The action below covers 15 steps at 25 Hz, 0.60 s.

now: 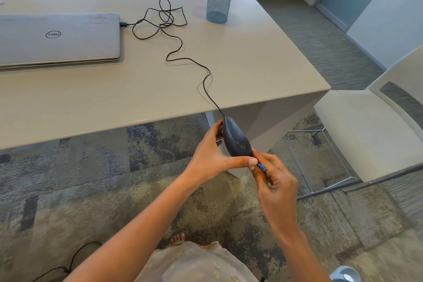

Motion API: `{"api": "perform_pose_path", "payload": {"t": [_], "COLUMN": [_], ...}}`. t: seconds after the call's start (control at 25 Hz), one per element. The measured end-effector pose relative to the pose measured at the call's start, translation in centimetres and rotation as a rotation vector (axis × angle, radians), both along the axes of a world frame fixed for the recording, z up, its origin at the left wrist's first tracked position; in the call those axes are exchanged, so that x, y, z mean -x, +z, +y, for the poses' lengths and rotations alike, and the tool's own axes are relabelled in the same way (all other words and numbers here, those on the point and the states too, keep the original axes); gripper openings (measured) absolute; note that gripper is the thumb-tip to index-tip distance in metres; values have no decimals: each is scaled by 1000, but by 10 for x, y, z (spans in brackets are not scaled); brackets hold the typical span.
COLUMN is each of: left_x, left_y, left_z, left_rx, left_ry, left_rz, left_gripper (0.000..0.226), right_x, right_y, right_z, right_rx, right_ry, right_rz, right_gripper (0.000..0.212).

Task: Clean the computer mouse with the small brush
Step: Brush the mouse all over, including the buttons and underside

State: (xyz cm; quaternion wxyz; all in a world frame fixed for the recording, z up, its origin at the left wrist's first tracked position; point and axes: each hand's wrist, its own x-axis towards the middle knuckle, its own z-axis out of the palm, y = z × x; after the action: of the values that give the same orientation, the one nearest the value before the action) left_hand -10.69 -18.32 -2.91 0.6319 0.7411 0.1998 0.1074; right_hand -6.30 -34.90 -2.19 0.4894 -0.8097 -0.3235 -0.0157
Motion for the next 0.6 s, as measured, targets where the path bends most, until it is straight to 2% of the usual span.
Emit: {"api": "perform_pose_path", "payload": {"t": [0.16,0.28,0.4,0.52,0.6], "left_x": [3,9,11,10,9], "left_y": [-4,-4,-8,-9,-9], "left_z": [-1,-1,0,-3,-5], "left_rx": [-67,-177,-264,-321,-341], "left_ry": [29,28,-3,-20,-31], "left_rz": [-8,-16,-27,-38,-44], "left_gripper": [110,113,120,124,126], "right_x": [-5,-16,-25,-25,-24], "right_y": [6,25,50,59,60], "right_z": [-5,-12,-16,-4,6], "right_rx": [-11,-264,-445,-432,-368], "right_ry": [27,-117,-104,10,4], "right_rz": [131,352,405,435,429], "right_gripper": [31,24,17,13,11]}}
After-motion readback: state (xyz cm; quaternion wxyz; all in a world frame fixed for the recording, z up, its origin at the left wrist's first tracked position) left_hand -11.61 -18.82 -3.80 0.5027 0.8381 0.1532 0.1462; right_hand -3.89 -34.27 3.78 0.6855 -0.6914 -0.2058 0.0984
